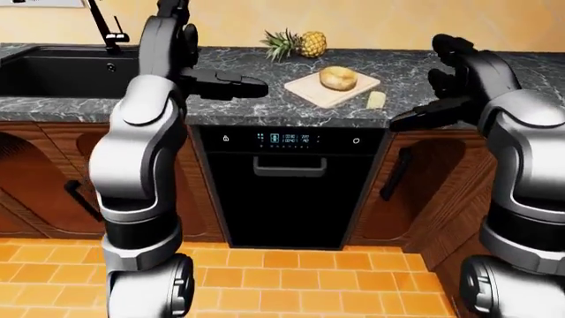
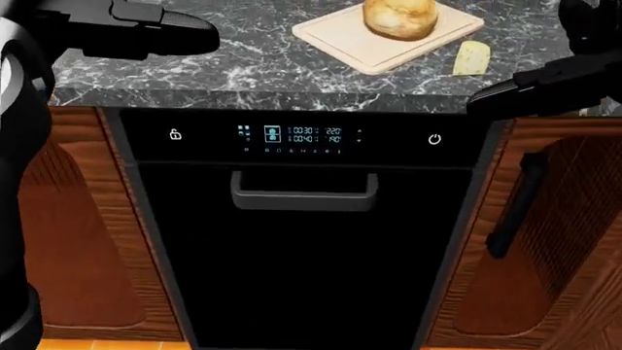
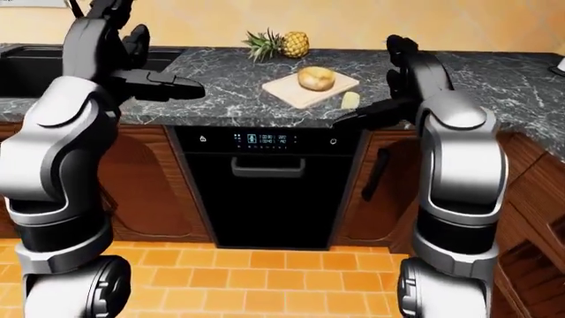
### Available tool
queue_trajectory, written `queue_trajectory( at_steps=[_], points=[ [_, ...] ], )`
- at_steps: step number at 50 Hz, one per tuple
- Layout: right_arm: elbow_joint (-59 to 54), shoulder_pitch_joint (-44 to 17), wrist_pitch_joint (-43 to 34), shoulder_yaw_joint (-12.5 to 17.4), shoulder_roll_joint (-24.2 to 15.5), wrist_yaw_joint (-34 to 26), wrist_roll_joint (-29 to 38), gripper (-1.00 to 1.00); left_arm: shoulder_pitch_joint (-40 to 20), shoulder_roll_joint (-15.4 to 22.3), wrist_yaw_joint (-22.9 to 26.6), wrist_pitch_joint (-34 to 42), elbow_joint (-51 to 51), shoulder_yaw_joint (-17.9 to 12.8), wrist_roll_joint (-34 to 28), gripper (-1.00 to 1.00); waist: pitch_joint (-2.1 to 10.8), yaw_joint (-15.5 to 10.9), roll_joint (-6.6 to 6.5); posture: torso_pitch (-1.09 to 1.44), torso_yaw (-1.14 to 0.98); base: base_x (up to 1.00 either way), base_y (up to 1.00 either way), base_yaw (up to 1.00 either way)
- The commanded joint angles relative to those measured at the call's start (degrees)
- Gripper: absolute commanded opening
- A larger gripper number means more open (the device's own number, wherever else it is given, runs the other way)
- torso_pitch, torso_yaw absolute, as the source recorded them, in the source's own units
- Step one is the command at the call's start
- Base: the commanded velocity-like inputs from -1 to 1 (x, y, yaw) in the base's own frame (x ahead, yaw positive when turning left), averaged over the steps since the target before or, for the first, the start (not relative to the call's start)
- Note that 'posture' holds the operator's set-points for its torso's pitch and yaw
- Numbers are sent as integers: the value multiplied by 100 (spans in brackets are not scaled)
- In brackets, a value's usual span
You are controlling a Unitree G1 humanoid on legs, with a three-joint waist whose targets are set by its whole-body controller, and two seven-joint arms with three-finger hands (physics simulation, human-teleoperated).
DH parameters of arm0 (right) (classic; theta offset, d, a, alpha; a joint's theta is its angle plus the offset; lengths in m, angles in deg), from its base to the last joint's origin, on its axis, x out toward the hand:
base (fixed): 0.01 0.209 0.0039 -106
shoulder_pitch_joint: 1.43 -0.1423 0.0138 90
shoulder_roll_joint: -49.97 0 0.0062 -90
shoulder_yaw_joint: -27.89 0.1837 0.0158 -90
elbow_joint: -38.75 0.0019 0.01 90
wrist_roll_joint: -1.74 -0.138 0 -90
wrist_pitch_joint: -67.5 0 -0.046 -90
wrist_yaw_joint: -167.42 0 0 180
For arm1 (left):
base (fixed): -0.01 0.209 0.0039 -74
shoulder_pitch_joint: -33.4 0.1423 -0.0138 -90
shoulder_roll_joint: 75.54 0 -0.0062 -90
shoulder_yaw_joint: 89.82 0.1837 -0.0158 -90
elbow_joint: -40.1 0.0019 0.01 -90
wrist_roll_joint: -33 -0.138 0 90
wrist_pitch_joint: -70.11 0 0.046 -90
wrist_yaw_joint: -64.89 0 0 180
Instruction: Pick up the wedge of cheese and place it on the slice of bread to prepare a simple cheese on bread dish.
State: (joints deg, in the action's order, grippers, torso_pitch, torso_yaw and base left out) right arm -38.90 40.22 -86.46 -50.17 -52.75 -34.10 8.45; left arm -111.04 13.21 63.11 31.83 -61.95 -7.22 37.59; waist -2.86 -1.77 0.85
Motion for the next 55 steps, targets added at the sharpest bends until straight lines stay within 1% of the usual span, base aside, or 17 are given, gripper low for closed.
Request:
queue_trajectory(
  at_steps=[1, 4, 5, 7, 14, 18, 19, 20, 28, 31, 35, 40, 44, 45, 47, 52, 55],
  points=[
    [101, -162, 123, 63, -88, 23, 70, 100, -190, 16, 2, -158, -65, -7, 20, 100, 104, 18, 10, 0, 0, 48, 0, 0],
    [37, -126, 216, 64, -41, 43, 93, 100, -170, 9, -7, -183, -54, 9, 24, 100, 247, 7, 513, 0, 0, 47, 0, 0],
    [38, -149, 195, 60, -54, 30, 101, 100, -189, 20, -5, -153, -74, 1, 31, 100, 142, 54, 267, 0, 0, 47, 0, 0],
    [46, -185, 159, 53, -76, 4, 115, 100, -219, 30, -8, -139, -67, -7, 40, 100, 108, 66, 377, 0, 0, 48, 0, 0],
    [118, -153, 112, 72, -114, -88, 161, 100, -247, 26, -23, -87, -114, 16, 47, 100, 83, 200, 23, 0, 0, 47, 0, 0],
    [178, -168, 41, 68, -140, -135, 191, 100, -222, -10, -38, -47, -185, 41, 48, 100, 399, 235, -508, 0, 0, 40, 0, 0],
    [197, -168, 24, 66, -148, -148, 199, 100, -232, -11, -38, -35, -187, 42, 46, 100, 168, 187, -369, 0, 0, 38, 0, 0],
    [212, -175, 5, 67, -157, -163, 207, 100, -254, -6, -37, -3, -206, 35, 48, 100, 44, 237, -477, 0, 0, 39, 0, 0],
    [216, -312, -79, 22, -249, -283, 306, 100, -328, 17, -44, 72, -243, 20, 55, 100, 47, 112, -137, 0, 0, 28, 0, 0],
    [218, -390, -173, -6, -309, -352, 382, 100, -357, 27, -48, 82, -232, 11, 66, 100, 134, 78, 335, 0, 0, 0, 0, 0],
    [113, -480, -168, -65, -296, -407, 469, 100, -370, 36, -48, 78, -216, 6, 78, 100, -7, 84, 332, 0, 0, 0, 0, 0],
    [92, -556, -192, -88, -307, -495, 561, 100, -382, 48, -51, 65, -194, 3, 90, 100, 24, 92, 132, 0, 0, 2, 0, 0],
    [162, -584, -256, -80, -336, -593, 632, 100, -394, 45, -65, 117, -251, 13, 95, 100, 232, 173, -484, 0, 0, 18, 0, 0],
    [179, -582, -269, -74, -341, -614, 645, 100, -400, 44, -67, 145, -281, 15, 98, 100, 173, 134, -251, 0, 0, 26, 0, 0],
    [223, -571, -296, -67, -346, -646, 672, 100, -410, 40, -72, 177, -314, 20, 100, 100, 129, 142, -364, 0, 0, 29, 0, 0],
    [219, -617, -288, -54, -404, -761, 723, 100, -465, 35, -71, 182, -272, 28, 93, 100, 78, 134, -169, 0, 0, 11, 0, 0],
    [256, -685, -389, -63, -506, -855, 791, 100, -501, 30, -81, 224, -301, 20, 112, 100, 82, 79, 211, 0, 0, 0, 0, 0]
  ],
)
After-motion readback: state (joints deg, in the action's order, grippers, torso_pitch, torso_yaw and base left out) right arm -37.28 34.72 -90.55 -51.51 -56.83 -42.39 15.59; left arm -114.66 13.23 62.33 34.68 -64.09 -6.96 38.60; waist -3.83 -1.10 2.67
